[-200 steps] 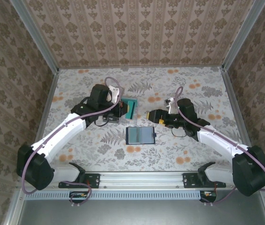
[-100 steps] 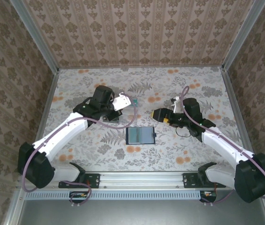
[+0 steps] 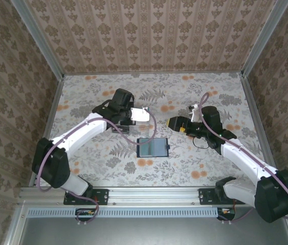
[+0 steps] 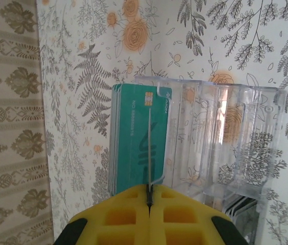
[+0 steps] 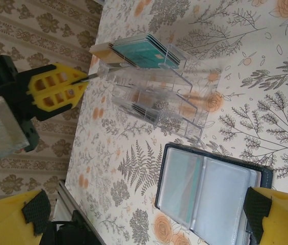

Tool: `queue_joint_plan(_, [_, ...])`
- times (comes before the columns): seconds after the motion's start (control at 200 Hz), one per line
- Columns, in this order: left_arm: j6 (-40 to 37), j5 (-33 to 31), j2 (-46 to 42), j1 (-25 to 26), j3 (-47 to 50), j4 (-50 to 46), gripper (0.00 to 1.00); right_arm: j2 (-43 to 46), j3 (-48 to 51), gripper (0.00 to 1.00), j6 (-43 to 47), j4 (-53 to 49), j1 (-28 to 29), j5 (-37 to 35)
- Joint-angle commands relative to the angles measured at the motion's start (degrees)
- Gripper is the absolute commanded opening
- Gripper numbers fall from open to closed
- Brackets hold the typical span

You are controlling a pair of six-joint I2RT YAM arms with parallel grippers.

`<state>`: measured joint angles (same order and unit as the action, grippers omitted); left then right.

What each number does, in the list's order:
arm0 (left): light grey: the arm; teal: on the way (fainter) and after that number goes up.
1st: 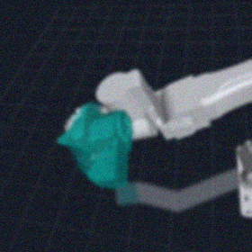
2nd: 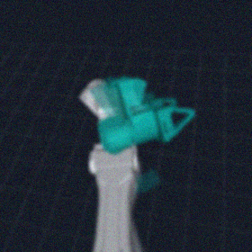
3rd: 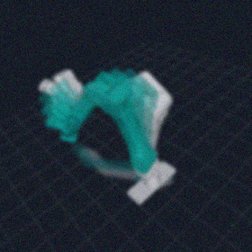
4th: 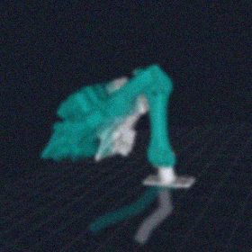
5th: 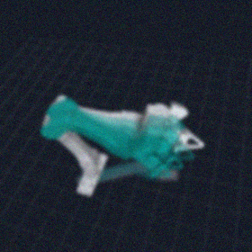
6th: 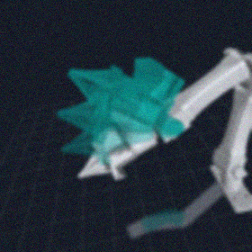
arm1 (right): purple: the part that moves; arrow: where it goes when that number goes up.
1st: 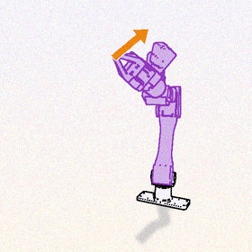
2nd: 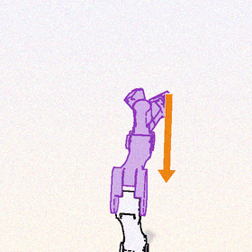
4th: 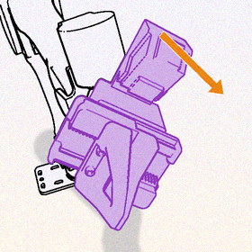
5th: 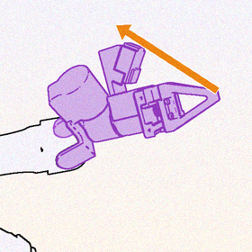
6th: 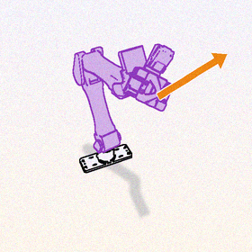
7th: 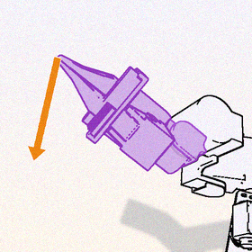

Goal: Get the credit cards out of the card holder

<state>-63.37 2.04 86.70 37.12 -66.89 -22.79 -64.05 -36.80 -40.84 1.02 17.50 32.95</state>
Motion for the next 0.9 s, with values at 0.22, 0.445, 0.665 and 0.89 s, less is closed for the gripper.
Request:
queue_joint_plan(0.22, [-4.5, -0.4, 4.9, 0.7, -4.2, 2.0, 0.0, 1.0, 0.0, 1.0, 0.3, -0.8, -1.1, -1.0])
queue_joint_plan(0.445, [-4.6, -0.6, 7.1, 0.7, -5.4, 1.4, 0.0, 0.8, 0.0, 1.0, 0.3, -0.5, -1.3, -1.0])
queue_joint_plan(0.665, [-5.2, -1.1, 8.4, 1.5, -6.4, 0.6, 0.0, 0.6, 0.2, 1.0, 0.1, -0.4, -1.5, -0.9])
queue_joint_plan(0.89, [-4.9, -2.7, 7.8, 2.2, -8.4, -2.5, 0.0, 0.7, 0.5, 1.0, 0.1, -0.3, -1.9, -0.8])
